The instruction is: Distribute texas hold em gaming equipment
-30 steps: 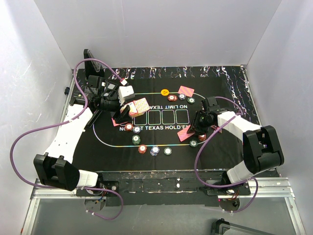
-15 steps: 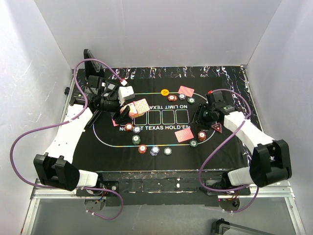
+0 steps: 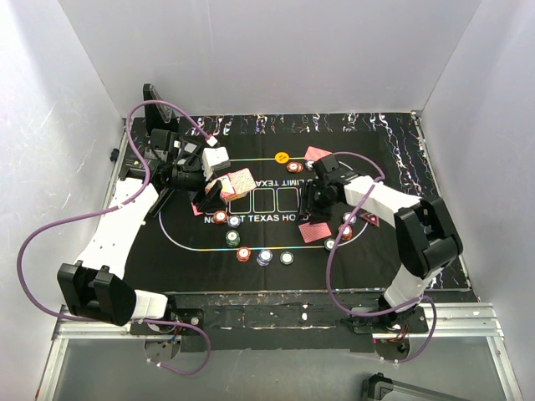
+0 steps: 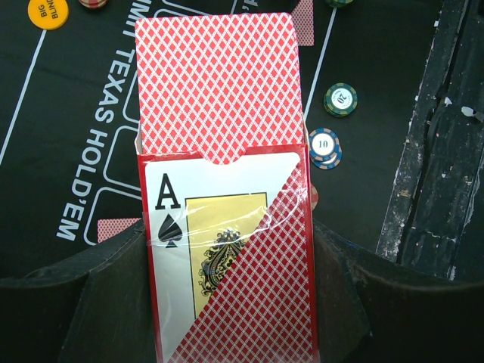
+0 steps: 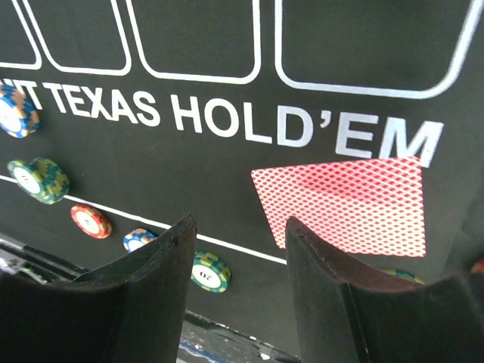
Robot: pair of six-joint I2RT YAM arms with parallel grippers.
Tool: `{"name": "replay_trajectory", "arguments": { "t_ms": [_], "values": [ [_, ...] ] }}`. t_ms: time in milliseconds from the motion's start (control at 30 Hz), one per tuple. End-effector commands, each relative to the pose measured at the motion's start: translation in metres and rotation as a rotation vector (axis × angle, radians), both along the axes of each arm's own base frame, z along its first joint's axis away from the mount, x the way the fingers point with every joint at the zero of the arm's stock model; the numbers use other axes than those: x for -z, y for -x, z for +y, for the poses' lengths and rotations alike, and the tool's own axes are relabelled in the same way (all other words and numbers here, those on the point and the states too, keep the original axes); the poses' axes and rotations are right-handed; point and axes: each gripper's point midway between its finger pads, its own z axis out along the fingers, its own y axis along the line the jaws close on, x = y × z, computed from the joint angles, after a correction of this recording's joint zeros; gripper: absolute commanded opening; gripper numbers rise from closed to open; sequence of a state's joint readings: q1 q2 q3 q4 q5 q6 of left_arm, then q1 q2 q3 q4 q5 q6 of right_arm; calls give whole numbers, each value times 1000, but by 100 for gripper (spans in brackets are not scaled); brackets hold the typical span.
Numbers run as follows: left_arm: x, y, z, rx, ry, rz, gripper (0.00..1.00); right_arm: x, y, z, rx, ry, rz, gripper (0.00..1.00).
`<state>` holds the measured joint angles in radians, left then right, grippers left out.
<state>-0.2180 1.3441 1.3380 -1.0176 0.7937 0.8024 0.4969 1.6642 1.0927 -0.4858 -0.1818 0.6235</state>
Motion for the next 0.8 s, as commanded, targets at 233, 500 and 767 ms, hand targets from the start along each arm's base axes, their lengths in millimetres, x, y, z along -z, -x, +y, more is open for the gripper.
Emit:
{"name": "replay_trajectory", "arguments": {
  "t_ms": [233, 500, 767],
  "values": [
    [-29, 4, -2, 15, 43, -84, 0, 11, -25, 23, -85, 76, -107, 58],
    [-29, 5, -2, 16, 41, -89, 0, 33, -17, 20, -97, 120, -79, 58],
    [-30, 4, -2, 15, 41, -95, 0, 42, -1, 4, -81, 161, -56, 59]
  ]
}}
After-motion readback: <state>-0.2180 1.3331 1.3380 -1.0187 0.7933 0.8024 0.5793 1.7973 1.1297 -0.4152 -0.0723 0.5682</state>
